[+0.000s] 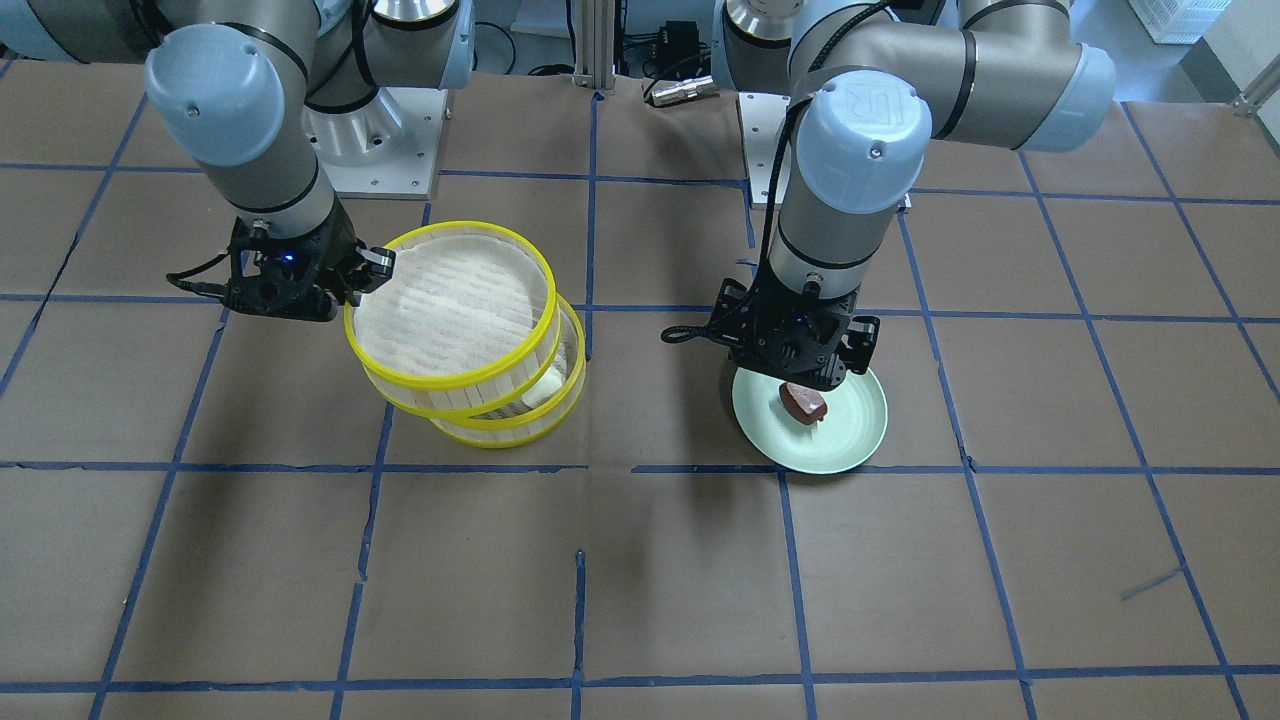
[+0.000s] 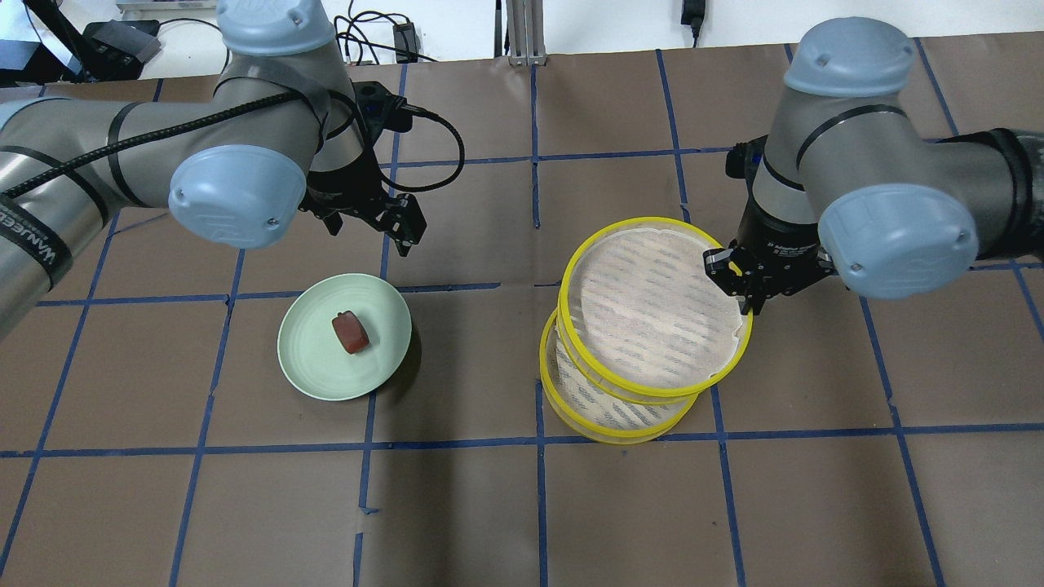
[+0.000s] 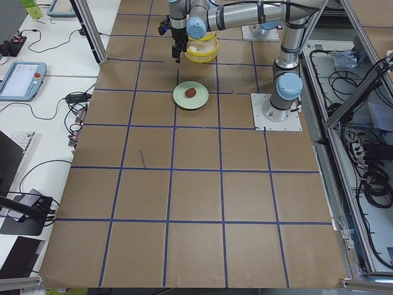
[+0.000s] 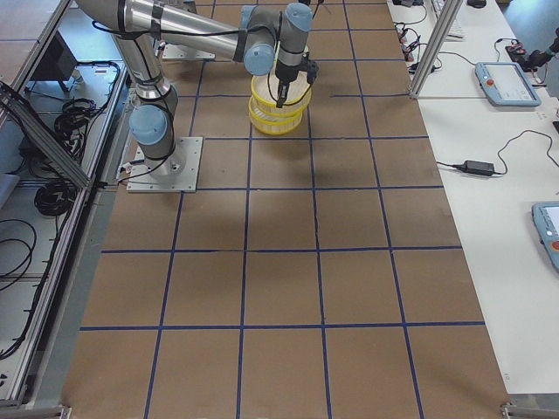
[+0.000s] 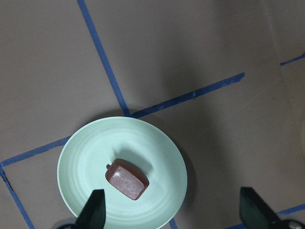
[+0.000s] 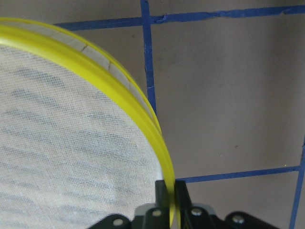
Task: Place buns in different layers of steamer
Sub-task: 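Set the top tier back onto the lower tier with the right gripper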
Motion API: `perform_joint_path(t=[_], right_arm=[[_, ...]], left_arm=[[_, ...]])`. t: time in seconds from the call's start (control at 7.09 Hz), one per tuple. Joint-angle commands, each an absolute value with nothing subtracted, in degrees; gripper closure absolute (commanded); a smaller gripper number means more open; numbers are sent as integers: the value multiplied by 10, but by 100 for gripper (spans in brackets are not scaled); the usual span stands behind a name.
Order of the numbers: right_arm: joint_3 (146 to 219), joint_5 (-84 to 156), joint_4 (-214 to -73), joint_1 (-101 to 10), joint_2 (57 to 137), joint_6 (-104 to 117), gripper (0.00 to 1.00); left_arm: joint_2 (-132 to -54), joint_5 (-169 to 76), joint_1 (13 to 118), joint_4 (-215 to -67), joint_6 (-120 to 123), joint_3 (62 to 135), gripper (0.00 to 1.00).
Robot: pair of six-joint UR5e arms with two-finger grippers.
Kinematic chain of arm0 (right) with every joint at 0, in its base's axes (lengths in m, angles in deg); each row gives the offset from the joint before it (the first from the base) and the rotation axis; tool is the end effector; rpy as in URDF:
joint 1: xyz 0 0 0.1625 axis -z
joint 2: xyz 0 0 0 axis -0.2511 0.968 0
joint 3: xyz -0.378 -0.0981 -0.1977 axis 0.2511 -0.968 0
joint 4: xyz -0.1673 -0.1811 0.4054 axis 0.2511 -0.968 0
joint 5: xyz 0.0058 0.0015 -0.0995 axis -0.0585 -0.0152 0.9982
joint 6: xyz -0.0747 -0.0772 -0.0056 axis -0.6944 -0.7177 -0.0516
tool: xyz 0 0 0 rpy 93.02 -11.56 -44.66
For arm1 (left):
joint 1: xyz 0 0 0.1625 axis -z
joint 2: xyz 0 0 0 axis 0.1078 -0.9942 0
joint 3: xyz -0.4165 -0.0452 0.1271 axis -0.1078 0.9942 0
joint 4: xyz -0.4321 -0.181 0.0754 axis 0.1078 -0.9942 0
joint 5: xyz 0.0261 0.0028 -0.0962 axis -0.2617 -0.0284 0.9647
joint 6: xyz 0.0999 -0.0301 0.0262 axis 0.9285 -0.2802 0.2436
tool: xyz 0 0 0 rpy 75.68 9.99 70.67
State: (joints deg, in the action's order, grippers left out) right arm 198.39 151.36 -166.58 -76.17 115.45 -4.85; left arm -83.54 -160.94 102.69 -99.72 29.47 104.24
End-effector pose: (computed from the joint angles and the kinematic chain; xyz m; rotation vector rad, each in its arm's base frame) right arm 0.1347 -0.5168 0.3212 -0.1067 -3.0731 -0.2604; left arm -0.1957 -0.5910 0.3464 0.5316 3.0415 0.0652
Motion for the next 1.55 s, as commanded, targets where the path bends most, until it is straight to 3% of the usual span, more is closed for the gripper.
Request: perform_joint_path(t=[0.0, 0.42, 1.41], right_arm=[[2000, 1522, -1671, -779, 1146, -43, 97], [2001, 1538, -1666, -827, 1142, -5, 97], [1998, 1562, -1670, -821, 1116, -10, 96]], left_arm=[[-840, -1611, 1022, -997, 303, 1043, 0], [-841, -1610, 1022, -996, 302, 1043, 0], [-839, -1611, 1022, -997, 297, 1043, 0]])
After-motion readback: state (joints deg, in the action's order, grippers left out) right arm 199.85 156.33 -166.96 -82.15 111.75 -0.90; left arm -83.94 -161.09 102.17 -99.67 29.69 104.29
